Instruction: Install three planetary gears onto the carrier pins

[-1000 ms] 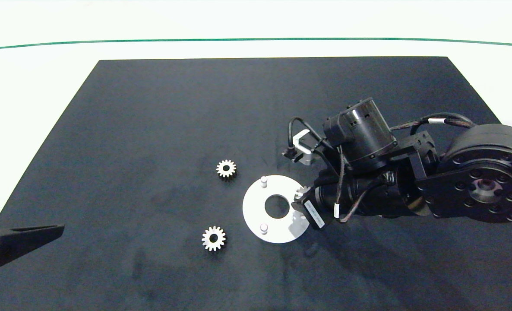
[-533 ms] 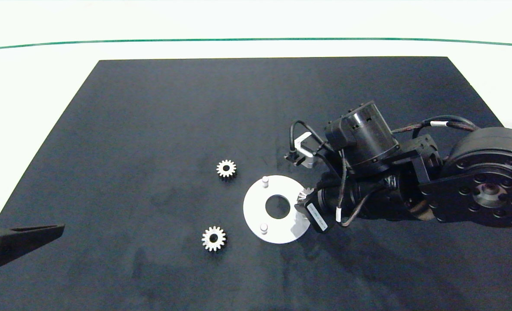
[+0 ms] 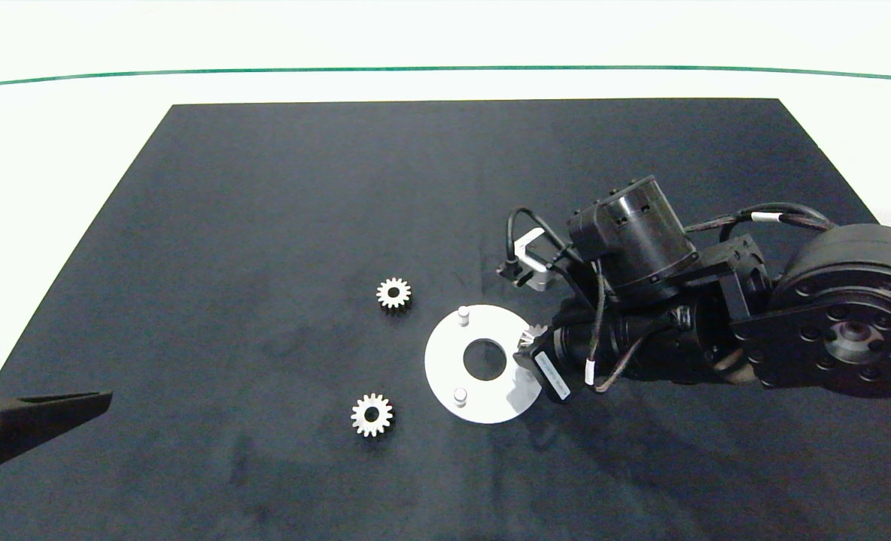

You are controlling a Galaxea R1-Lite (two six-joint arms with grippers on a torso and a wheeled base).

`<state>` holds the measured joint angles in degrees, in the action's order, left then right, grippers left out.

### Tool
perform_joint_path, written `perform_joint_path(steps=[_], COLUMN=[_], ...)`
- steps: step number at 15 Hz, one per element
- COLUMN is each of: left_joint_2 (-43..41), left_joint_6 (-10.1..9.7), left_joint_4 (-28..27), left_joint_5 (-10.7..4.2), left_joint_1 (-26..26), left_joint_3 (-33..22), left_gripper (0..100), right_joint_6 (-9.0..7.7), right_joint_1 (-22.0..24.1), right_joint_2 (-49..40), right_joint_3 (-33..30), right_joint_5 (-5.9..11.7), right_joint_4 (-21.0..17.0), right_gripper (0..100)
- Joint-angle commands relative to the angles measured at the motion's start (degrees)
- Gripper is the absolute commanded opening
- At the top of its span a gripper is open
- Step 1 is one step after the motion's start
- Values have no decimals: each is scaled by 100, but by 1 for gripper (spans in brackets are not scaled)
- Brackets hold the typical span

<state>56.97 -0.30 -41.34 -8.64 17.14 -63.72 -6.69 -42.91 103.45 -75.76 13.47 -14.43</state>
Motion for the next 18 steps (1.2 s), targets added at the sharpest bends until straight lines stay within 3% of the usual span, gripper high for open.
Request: perform_joint_path(steps=[1, 13, 17, 18], left_joint_2=[-1, -1, 7, 7], left_joint_6=[-5, -5, -5, -5], left_joint_4=[-23, -23, -23, -23], left_joint_5=[-6, -6, -6, -15], left_joint_1=[0, 0, 0, 0], left_joint_3=[0, 0, 0, 0], left_gripper=[100, 100, 100, 100], right_joint_6=[1, -7, -7, 1], right_joint_1=[-7, -59, -51, -51], right_joint_2=[26, 0, 0, 0], right_joint_3=[9, 97, 202, 211], right_joint_5=[6, 112, 112, 112], right_joint_4=[20, 37, 266, 292], right_gripper=[0, 0, 0, 100])
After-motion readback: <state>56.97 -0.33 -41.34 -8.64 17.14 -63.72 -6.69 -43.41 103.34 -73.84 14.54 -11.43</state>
